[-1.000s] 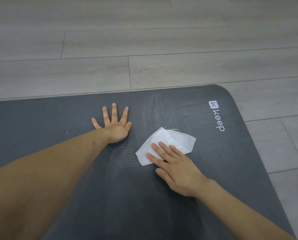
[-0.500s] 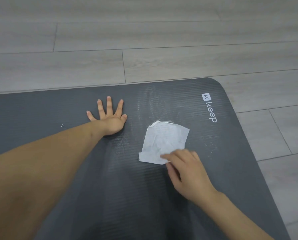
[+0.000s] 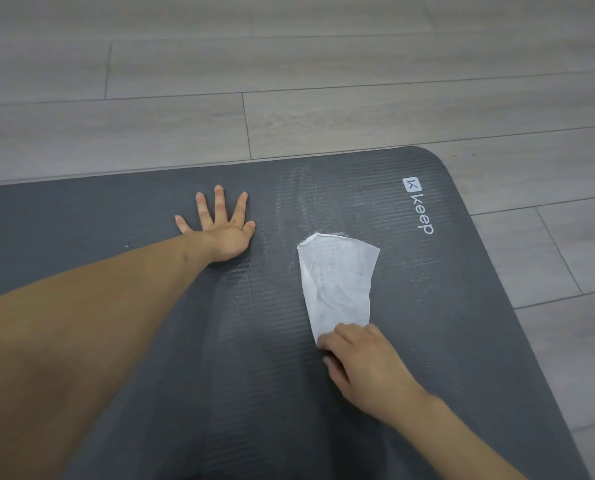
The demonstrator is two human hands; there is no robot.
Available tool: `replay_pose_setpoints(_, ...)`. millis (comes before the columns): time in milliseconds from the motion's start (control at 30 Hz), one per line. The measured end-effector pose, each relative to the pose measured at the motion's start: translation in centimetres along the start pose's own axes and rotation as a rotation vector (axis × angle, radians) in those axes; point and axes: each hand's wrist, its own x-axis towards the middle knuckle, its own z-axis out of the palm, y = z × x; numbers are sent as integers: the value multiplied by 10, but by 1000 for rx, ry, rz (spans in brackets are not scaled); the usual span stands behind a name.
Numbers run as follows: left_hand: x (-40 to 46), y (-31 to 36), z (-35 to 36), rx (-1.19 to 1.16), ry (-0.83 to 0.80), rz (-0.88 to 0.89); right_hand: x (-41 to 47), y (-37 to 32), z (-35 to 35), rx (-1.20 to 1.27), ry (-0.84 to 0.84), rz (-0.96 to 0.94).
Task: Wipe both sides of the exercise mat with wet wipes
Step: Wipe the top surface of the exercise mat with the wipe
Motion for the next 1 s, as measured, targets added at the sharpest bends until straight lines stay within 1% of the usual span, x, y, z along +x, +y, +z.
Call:
replay_pose_setpoints(67, 0, 0, 0, -1, -2, -1, -1, -7, -8, 31, -28, -80)
replay_pose_setpoints(100, 0, -1, 0, -2, -2, -1, 4, -10, -12, 48, 15, -90)
replay_pose_setpoints(167, 0, -1, 1, -1, 1, 6, 28, -10, -18, 73, 178, -7)
replay_pose_setpoints(200, 0, -1, 0, -2, 2, 9, 44, -5, -19, 58, 251, 77)
replay_pose_setpoints(233, 0, -1, 0, -3, 1, 9, 61, 0, -17, 31, 284, 181)
replay_pose_setpoints(267, -1, -1, 0, -2, 3, 7, 78, 5, -14, 16, 256, 284)
replay_pose_setpoints(300, -1, -1, -1, 1, 4, 5, 91, 5, -8, 22, 178, 370)
replay_pose_setpoints(367, 0, -1, -1, 2, 3, 5, 106, -3, 10, 6, 18, 446)
replay_pose_setpoints(433, 0, -1, 0, -2, 5, 3, 111, -15, 27, -73, -1, 433)
replay_pose_setpoints(533, 3, -1, 1, 3, 17, -3, 118, -23, 30, -88, 2, 412)
replay_pose_setpoints(667, 6, -2, 1, 10, 4, -6, 123, -20, 29, -72, -20, 255)
replay_pose_setpoints(733, 5, -3, 1, 12, 3, -8, 117, -15, 23, -26, 2, 219)
replay_pose_setpoints(767, 5, -3, 1, 12, 2, -7, 114, -12, 19, -14, 24, 228)
replay_pose_setpoints(867, 3, -1, 0, 8, 0, -8, 103, -2, 16, -14, 63, 343)
replay_pose_setpoints(1000, 2, -1, -1, 10, 2, -12, 90, 3, 29, -68, 28, 355)
